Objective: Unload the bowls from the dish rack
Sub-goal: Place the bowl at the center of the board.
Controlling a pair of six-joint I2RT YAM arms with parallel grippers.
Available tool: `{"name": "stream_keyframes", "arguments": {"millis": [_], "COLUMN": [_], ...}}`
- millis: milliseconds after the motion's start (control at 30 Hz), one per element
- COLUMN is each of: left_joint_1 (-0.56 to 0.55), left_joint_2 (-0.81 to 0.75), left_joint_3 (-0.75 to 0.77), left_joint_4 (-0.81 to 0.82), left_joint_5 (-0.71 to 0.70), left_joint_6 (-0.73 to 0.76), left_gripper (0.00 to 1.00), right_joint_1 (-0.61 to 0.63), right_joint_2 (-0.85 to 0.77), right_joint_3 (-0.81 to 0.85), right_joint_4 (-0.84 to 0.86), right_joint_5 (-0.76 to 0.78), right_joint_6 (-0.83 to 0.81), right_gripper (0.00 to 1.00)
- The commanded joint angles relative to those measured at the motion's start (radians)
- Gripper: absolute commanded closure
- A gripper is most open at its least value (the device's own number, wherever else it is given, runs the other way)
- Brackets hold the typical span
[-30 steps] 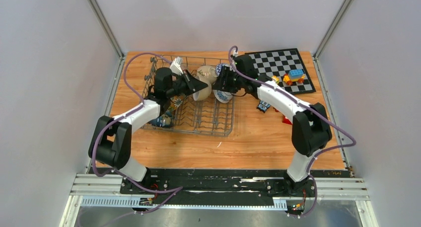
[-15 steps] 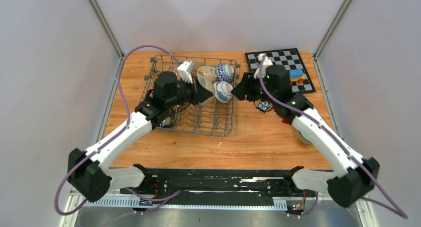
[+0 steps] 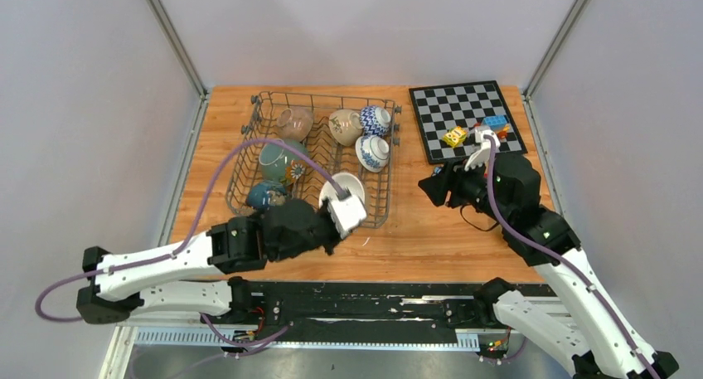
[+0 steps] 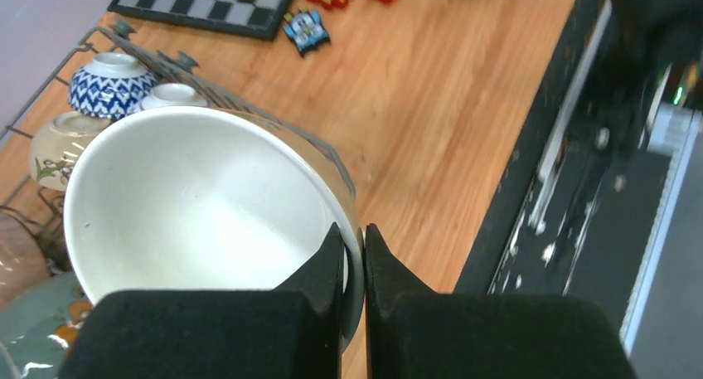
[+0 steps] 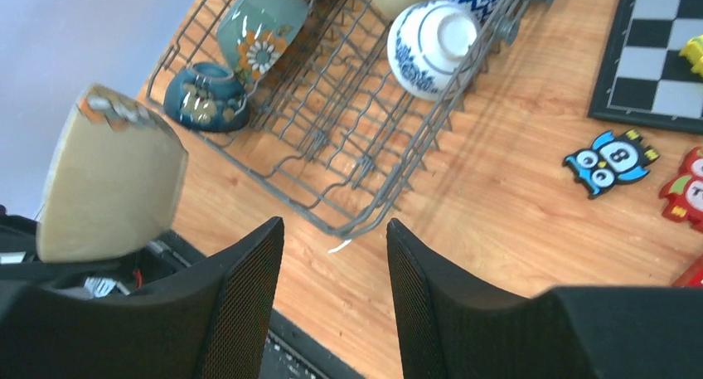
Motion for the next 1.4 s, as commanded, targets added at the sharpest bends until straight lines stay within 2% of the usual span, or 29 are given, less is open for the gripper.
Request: {"name": "stream_keyframes", "arguments": {"millis": [0,133,267,333,467,533,633,833,967,1367], "left_joint_1": [-0.239,-0.358,-0.409,-0.419,-0.423,-0.425,-0.427,-0.436,-0.439,-0.439], "left_joint_2": [0.034,0.102,0.088,0.065,0.057,0.068,0.082,0.064,0.059,0.028], "left_joint_3": [-0.024,-0.027,-0.097,-0.138,-0.166,-0.168,-0.171,-0.196,-0.207,-0.23], "left_joint_4": [-0.097,-0.211,-0.243,-0.229,-0.234,-0.251,-0.271,-0.227,-0.215,-0.206], "left_joint_5": [-0.333,-0.38,-0.288,-0.242,-0.192,-0.157,-0.086,-0.033,-0.023,0.008], "left_joint_6": [0.228,0.335,0.486,0.552,0.634,0.654,0.656,0.625,0.608,0.548], "left_gripper": [1.0,1.0,1.0,1.0,1.0,1.0,1.0,1.0,1.0,1.0], "right_joint_1": [-0.001,0.001,0.036,0.097,0.32,0.407,0.518,0.639,0.666,0.745], "right_joint_2": [-0.044,-0.036,0.036,0.084,0.184,0.261,0.358,0.502,0.548,0.597], "right_joint_3": [-0.014,0.035,0.129,0.171,0.251,0.289,0.33,0.387,0.397,0.336], "right_joint_4": [-0.131,-0.232,-0.366,-0.406,-0.433,-0.438,-0.434,-0.415,-0.383,-0.37], "right_joint_5": [-0.105,-0.182,-0.17,-0.107,0.098,0.151,0.264,0.351,0.344,0.28], "right_joint_6": [-0.029,-0.054,-0.102,-0.109,-0.106,-0.102,-0.091,-0.071,-0.06,-0.032], "right_gripper": [0.47,0.48,0.51,0.51,0.51,0.51,0.51,0.44,0.42,0.44]}}
